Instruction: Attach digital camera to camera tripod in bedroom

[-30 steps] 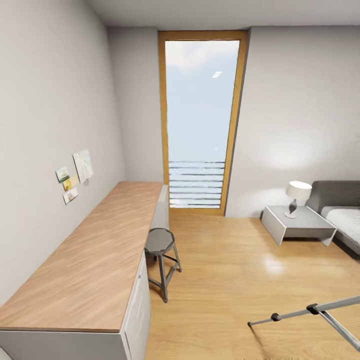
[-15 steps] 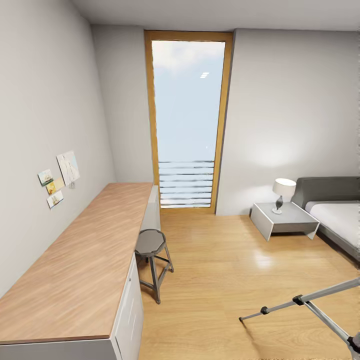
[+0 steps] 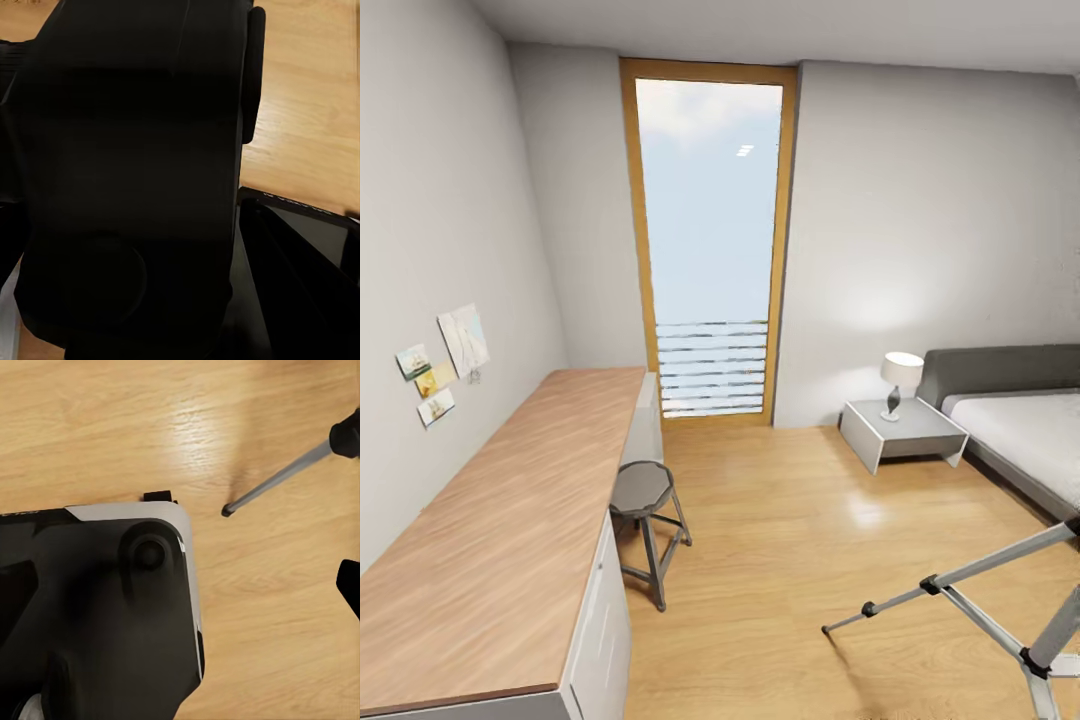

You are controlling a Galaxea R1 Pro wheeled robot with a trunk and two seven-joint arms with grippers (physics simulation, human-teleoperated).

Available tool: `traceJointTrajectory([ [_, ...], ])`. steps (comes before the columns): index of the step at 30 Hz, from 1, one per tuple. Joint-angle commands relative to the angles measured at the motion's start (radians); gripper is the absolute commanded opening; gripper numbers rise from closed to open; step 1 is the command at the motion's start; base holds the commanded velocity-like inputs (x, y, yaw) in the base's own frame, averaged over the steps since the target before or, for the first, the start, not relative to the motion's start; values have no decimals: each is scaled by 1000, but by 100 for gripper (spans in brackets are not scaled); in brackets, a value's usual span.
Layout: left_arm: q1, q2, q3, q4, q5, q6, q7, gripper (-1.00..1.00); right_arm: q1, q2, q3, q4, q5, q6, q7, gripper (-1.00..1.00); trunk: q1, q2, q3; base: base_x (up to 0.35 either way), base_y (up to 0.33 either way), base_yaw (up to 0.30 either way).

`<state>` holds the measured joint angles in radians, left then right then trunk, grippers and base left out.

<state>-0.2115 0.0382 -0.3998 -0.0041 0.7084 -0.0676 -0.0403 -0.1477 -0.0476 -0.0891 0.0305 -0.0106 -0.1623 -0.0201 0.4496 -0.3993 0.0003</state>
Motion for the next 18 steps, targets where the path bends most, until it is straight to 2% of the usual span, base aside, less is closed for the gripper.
traceJointTrajectory([
  [1,0,0,-9,1,9,-3,-6,-100,-1,0,-8,3,-1,-6,0,100,0,-1,0,0,0,-155],
  [18,0,-2,-12,0,-3,6,-19,-100,-1,0,-8,3,-1,-6,0,100,0,-1,0,0,0,-155],
])
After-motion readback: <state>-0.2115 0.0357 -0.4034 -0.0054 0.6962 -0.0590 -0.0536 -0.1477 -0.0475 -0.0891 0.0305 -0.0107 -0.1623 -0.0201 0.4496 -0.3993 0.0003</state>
